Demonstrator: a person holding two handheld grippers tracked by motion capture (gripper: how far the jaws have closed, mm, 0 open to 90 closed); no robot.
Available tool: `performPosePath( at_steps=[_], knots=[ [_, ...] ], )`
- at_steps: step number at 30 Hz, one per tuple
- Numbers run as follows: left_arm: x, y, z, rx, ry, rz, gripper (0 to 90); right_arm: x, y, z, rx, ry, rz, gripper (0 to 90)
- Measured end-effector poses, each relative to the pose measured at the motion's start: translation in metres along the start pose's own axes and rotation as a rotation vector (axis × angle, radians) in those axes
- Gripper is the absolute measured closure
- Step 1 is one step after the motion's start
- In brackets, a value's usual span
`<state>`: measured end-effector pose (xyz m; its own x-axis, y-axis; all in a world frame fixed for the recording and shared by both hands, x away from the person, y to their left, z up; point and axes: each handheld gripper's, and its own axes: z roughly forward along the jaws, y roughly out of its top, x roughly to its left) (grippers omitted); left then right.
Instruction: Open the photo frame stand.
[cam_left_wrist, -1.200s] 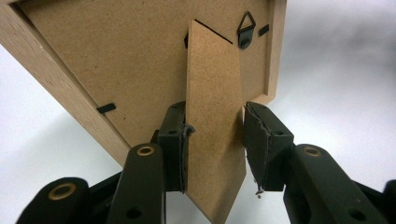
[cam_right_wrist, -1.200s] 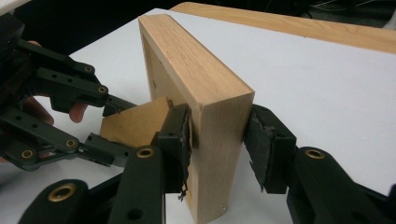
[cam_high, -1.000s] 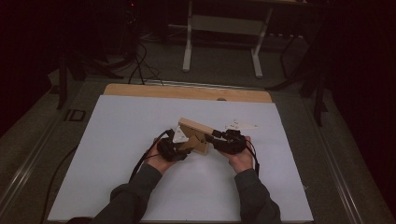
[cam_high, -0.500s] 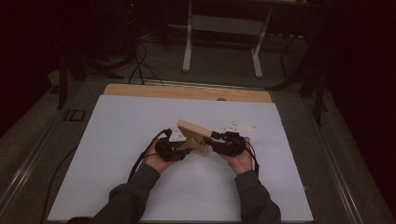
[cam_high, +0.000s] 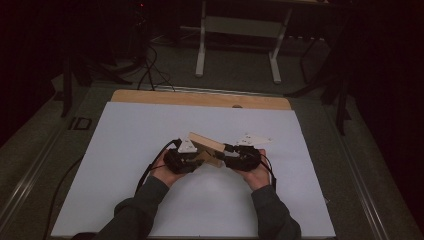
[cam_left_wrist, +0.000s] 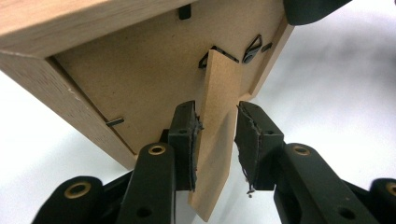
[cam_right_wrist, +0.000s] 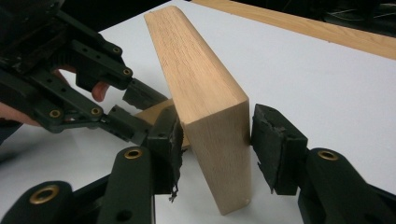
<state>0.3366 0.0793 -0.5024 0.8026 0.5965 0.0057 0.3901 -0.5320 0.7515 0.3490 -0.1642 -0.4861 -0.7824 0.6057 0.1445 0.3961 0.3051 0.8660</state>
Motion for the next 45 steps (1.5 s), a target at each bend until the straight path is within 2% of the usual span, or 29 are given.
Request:
performPosePath(
  at_steps=[14,22,45],
  knots=[
    [-0.001,-0.006,-0.001,0.001,0.005,-0.002,74.8,0.008,-0.003,-0.002,0.020,0.012,-0.020,50.2],
    [-0.003,-0.010,-0.001,0.004,-0.001,0.000,74.9,0.013,-0.005,-0.002,0.035,0.012,-0.051,48.9],
    [-0.005,-0.016,-0.001,0.004,-0.007,0.004,74.5,0.019,-0.008,-0.001,0.061,0.026,-0.075,44.0]
  ],
)
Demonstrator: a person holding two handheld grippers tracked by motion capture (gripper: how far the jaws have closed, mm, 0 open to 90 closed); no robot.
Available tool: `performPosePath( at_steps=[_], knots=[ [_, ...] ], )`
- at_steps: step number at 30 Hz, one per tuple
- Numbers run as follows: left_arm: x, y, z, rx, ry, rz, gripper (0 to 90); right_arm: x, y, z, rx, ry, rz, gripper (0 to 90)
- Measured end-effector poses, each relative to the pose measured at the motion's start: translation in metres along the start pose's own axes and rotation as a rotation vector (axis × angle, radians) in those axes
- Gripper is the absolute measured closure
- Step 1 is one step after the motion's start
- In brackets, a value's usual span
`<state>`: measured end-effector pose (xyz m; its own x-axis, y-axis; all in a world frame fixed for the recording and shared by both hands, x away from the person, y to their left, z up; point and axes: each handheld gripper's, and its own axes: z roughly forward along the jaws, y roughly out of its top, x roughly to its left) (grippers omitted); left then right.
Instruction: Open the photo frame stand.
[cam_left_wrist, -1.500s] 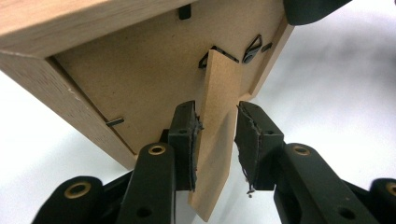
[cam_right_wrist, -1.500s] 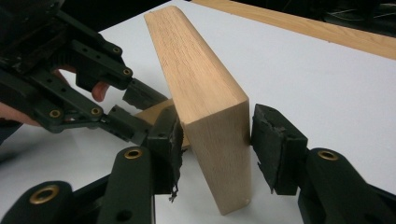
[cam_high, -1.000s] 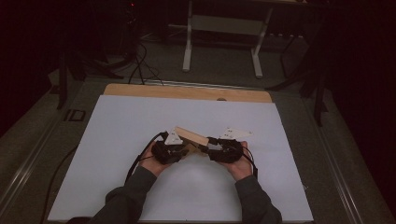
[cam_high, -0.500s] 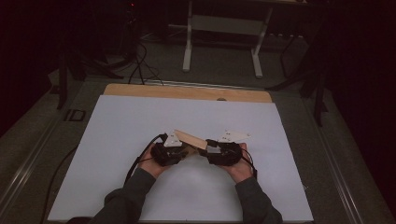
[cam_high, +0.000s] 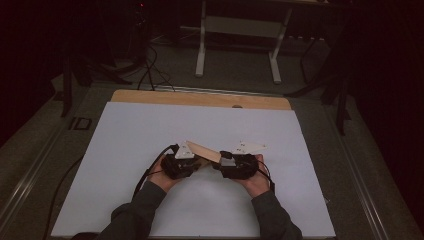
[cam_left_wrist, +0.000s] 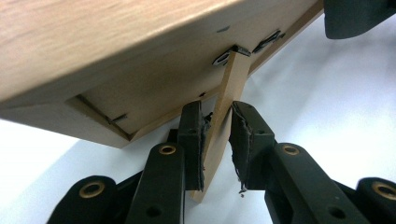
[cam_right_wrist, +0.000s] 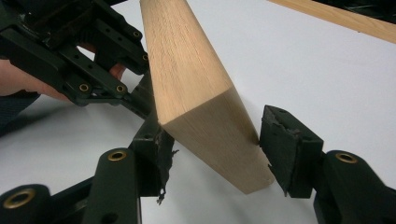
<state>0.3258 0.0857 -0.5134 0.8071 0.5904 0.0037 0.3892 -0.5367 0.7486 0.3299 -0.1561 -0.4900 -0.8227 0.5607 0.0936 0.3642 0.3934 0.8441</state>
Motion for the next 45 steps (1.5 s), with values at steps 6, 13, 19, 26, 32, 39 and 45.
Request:
performPosePath(
  at_steps=[6,13,19,26,32,39,45],
  knots=[
    [0.000,-0.001,0.000,0.000,-0.003,-0.003,74.0,0.001,-0.001,0.001,0.015,0.002,-0.009,42.3],
    [0.001,-0.002,0.000,-0.004,0.006,-0.005,71.6,0.001,-0.003,0.002,0.022,0.002,-0.012,41.1],
    [0.002,-0.005,-0.005,-0.020,0.014,-0.021,69.9,0.001,-0.005,0.001,0.032,0.004,-0.018,40.9],
    [0.007,-0.010,-0.016,-0.045,0.020,-0.045,69.8,0.000,-0.009,-0.001,0.047,0.004,-0.021,41.7],
    [0.011,-0.017,-0.023,-0.062,0.036,-0.068,69.8,-0.002,-0.012,-0.003,0.057,-0.001,-0.017,42.3],
    [0.018,-0.023,-0.032,-0.085,0.065,-0.097,69.9,-0.004,-0.016,-0.005,0.069,-0.001,-0.019,42.9],
    [0.021,-0.027,-0.036,-0.095,0.087,-0.108,70.0,-0.007,-0.019,-0.009,0.074,-0.002,-0.011,43.6]
  ],
)
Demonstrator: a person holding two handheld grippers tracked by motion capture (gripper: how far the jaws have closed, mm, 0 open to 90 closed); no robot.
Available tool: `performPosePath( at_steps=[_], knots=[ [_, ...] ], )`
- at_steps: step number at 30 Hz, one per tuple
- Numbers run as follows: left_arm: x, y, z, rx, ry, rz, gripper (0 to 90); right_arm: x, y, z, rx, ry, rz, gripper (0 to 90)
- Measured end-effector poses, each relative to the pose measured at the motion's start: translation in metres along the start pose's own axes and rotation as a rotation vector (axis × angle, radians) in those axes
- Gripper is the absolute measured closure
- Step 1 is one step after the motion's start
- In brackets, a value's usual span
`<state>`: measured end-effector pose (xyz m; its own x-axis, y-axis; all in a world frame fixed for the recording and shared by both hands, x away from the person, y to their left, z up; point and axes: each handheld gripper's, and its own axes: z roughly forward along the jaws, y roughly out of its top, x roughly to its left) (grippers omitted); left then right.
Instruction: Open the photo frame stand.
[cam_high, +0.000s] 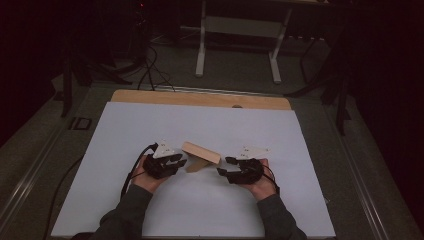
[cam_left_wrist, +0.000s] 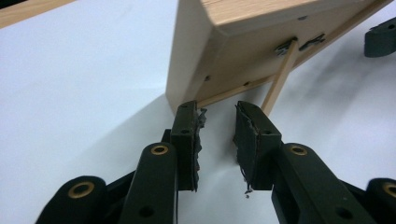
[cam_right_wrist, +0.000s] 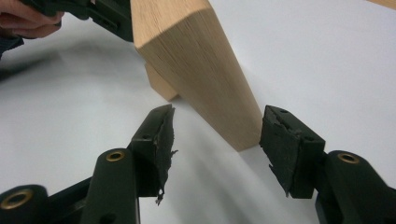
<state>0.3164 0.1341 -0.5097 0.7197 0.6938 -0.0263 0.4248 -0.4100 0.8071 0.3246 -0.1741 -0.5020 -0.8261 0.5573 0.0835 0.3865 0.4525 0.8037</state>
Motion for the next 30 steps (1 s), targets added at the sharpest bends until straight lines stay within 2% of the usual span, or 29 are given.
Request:
performPosePath(
  at_steps=[8,15,21,28,30],
  knots=[
    [0.006,-0.005,-0.002,-0.024,0.026,-0.037,69.2,-0.008,-0.005,-0.005,-0.001,-0.013,0.023,44.9],
    [0.008,-0.006,-0.003,-0.028,0.040,-0.044,68.8,-0.013,-0.007,-0.009,-0.008,-0.023,0.034,47.4],
    [0.006,-0.005,-0.002,-0.043,0.032,-0.046,68.7,-0.018,-0.007,-0.012,-0.024,-0.048,0.041,52.2],
    [0.005,-0.003,0.001,-0.043,0.002,-0.042,69.6,-0.023,-0.007,-0.013,-0.058,-0.098,0.065,65.3],
    [0.005,-0.003,0.002,-0.042,0.000,-0.044,69.7,-0.023,-0.006,-0.013,-0.065,-0.104,0.065,66.5]
  ],
)
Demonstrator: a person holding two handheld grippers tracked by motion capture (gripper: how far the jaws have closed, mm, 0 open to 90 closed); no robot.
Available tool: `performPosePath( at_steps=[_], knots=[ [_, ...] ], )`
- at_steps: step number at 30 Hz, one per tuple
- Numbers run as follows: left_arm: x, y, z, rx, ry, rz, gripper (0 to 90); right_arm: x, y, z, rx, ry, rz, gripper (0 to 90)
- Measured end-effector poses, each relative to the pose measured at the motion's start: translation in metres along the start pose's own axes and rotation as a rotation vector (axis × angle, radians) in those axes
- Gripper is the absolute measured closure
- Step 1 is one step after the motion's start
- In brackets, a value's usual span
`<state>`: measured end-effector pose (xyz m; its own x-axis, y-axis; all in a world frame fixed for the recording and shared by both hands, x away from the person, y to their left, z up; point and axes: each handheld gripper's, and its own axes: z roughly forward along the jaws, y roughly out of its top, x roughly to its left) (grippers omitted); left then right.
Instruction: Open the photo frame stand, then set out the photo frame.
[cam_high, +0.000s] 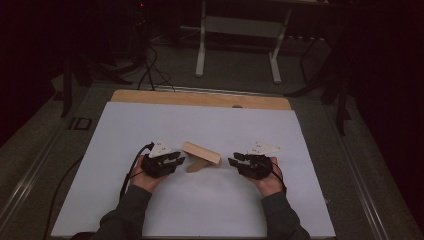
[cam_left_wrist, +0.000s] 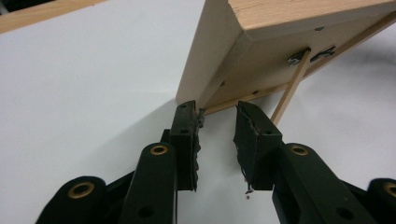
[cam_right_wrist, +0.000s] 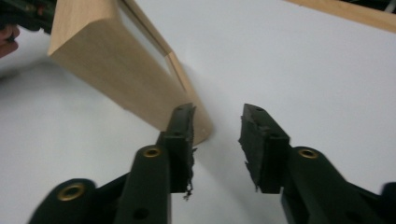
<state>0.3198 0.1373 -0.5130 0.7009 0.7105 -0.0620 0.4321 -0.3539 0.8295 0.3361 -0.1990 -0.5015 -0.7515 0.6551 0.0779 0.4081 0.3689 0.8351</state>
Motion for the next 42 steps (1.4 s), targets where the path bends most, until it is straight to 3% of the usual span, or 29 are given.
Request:
performPosePath(
  at_steps=[5,12,19,26,31,42],
  knots=[
    [-0.002,0.001,0.002,0.003,-0.021,0.007,70.6,-0.001,0.001,0.002,-0.016,-0.028,0.010,72.1],
    [-0.004,0.001,0.002,0.003,-0.018,0.017,72.5,0.001,0.004,0.005,-0.038,-0.041,0.026,74.6],
    [-0.007,0.002,0.005,0.018,-0.033,0.033,78.5,0.002,0.007,0.011,-0.048,-0.047,0.039,89.6],
    [-0.012,0.005,0.007,0.019,-0.039,0.048,89.5,0.006,0.008,0.014,-0.041,-0.044,0.035,89.8],
    [-0.015,0.006,0.011,0.039,-0.042,0.067,89.8,0.009,0.010,0.018,-0.043,-0.033,0.038,89.8],
    [-0.012,0.008,0.015,0.043,-0.027,0.055,89.9,0.014,0.015,0.024,-0.059,-0.002,0.047,89.8]
  ],
)
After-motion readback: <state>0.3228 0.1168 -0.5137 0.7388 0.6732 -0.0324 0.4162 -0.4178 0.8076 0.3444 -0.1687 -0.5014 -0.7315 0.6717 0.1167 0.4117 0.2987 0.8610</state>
